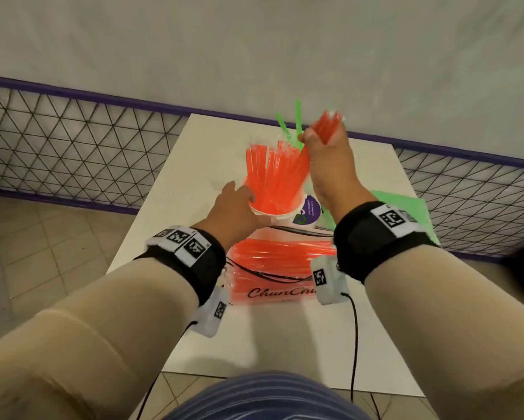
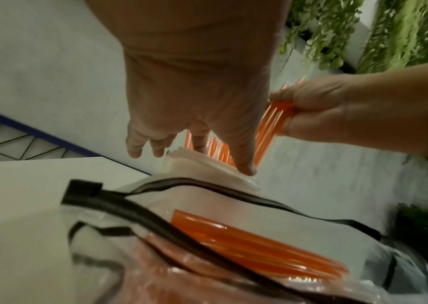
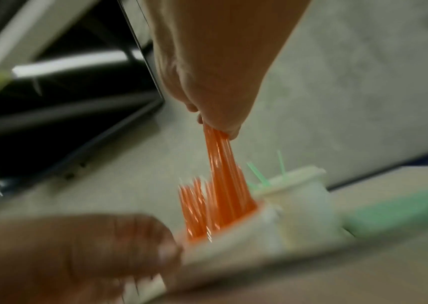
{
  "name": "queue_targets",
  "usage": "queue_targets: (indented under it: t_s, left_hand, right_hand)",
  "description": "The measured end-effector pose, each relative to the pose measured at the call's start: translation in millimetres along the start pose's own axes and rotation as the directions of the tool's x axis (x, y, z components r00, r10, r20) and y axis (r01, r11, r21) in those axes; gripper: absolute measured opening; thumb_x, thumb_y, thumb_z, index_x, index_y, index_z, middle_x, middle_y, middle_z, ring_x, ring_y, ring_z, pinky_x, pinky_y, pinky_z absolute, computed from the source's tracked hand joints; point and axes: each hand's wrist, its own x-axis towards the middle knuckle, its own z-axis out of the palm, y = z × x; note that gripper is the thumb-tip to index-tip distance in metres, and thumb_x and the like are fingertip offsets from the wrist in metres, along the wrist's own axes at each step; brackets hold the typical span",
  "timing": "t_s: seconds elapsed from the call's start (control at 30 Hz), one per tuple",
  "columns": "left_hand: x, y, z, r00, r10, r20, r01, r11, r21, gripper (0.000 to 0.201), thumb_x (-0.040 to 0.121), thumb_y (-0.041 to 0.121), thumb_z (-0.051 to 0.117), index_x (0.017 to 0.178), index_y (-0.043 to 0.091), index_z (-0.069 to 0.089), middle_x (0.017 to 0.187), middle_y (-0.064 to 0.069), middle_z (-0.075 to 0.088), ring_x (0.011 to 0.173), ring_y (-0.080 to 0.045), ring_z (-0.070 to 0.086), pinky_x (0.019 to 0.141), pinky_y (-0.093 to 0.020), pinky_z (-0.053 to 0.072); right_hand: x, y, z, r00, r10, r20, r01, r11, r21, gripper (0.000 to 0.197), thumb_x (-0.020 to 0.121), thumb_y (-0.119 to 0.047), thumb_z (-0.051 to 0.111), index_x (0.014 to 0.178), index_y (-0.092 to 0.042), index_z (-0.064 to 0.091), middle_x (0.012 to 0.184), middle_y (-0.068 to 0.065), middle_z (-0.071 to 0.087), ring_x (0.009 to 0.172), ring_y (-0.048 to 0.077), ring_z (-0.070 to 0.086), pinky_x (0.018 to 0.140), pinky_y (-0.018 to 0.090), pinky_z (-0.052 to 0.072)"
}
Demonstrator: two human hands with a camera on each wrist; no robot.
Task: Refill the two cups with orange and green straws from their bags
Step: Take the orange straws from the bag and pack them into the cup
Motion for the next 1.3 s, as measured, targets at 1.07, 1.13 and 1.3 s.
queue_targets:
  t_s: [1.07,1.13,1.3]
  left_hand:
    - [-16,-11,7,0.931,-0.014,-0.364,-0.095,0.955,-0.28,0.039,0.083,0.036,0.073,0.107,0.016,0.05,0.127,-0.003,0.039,0.114,-0.019,0.049,0.093,-0.024,0.038]
    - [-25,-15,7,0.907,-0.05,-0.418,-0.106,0.934,-0.342,0.019,0.087,0.028,0.066,0.086,0.014,0.054,0.098,0.0,0.049,0.082,-0.015,0.052,0.072,-0.027,0.043]
    - [-37,-44,15,1.0,0.017,0.011,-0.015,0.982,-0.191,0.009,0.076,0.022,0.065,0.071,0.024,0.071,0.099,-0.005,0.056,0.094,-0.025,0.057,0.076,-0.03,0.045]
  right_hand:
    - [-24,23,5,0.998,-0.006,0.07,0.03,0.936,-0.35,0.014,0.088,-0.011,0.06,0.099,-0.016,0.052,0.078,-0.004,0.055,0.066,0.011,0.056,0.057,0.016,0.046]
    - [-44,9,8,0.924,0.026,0.382,0.127,0.92,-0.37,0.01,0.089,-0.012,0.059,0.086,-0.022,0.057,0.074,-0.003,0.063,0.068,0.015,0.064,0.066,0.027,0.053]
    - [-79,27,16,0.489,0.391,0.78,0.645,0.44,-0.625,0.016,0.09,-0.016,0.059,0.102,-0.016,0.068,0.097,0.003,0.069,0.087,0.021,0.064,0.071,0.031,0.048]
